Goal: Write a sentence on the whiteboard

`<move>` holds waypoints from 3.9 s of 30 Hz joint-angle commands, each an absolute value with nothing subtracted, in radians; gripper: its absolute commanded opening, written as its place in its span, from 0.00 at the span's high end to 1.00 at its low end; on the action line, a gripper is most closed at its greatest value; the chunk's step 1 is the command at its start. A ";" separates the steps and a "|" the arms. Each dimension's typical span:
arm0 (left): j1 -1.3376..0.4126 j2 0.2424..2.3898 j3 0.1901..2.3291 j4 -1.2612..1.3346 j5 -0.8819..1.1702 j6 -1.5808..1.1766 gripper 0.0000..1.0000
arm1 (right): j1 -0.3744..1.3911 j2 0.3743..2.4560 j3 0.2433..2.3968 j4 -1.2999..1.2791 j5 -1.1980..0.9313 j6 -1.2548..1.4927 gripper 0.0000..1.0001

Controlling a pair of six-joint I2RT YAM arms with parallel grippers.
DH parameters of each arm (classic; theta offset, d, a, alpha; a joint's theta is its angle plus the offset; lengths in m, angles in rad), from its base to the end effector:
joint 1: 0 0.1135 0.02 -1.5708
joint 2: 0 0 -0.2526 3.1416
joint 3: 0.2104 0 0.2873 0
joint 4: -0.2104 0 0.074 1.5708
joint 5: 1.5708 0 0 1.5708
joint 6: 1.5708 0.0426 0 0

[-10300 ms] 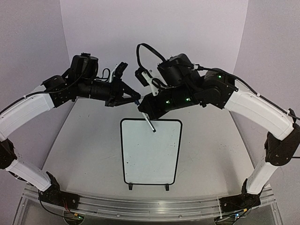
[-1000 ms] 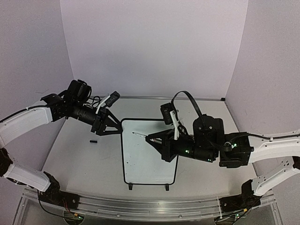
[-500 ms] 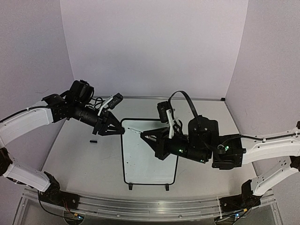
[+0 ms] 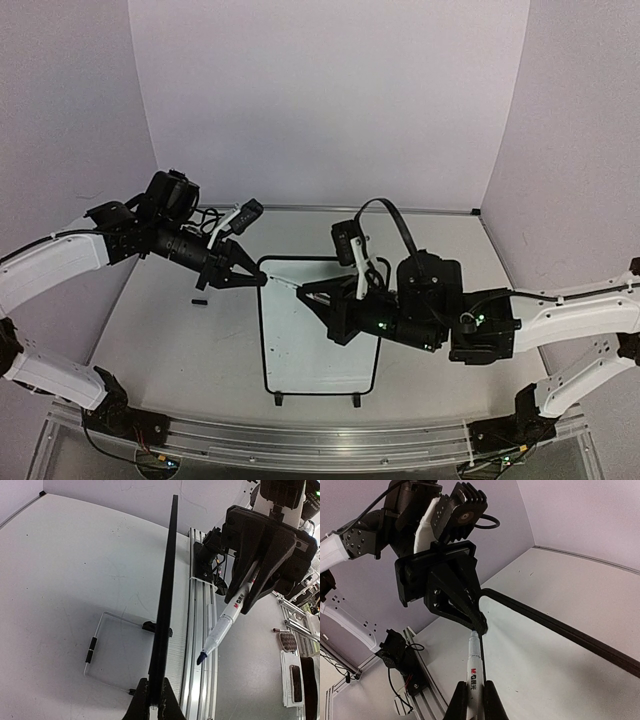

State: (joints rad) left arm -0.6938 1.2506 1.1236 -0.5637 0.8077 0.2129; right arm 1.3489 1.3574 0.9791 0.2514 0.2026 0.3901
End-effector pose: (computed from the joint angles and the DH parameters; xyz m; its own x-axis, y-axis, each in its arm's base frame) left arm 0.2160 -0.2197 0.3113 -0.2949 0.4352 -0.8507 0.9541 0.0851 -0.2872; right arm 0.0886 0.3537 0.2977 -0.3724 0.0419 -0.9271 -0.8325 0.4264 0.3537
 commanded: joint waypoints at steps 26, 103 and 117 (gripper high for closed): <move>-0.707 1.212 1.106 -0.553 0.756 0.239 1.00 | 1.371 1.404 0.994 0.375 0.322 0.334 1.00; -0.707 1.229 1.107 -0.555 0.759 0.236 1.00 | 1.380 1.390 0.963 0.190 0.366 0.423 1.00; -0.707 1.237 1.107 -0.553 0.765 0.234 1.00 | 1.381 1.443 1.014 0.224 0.353 0.380 1.00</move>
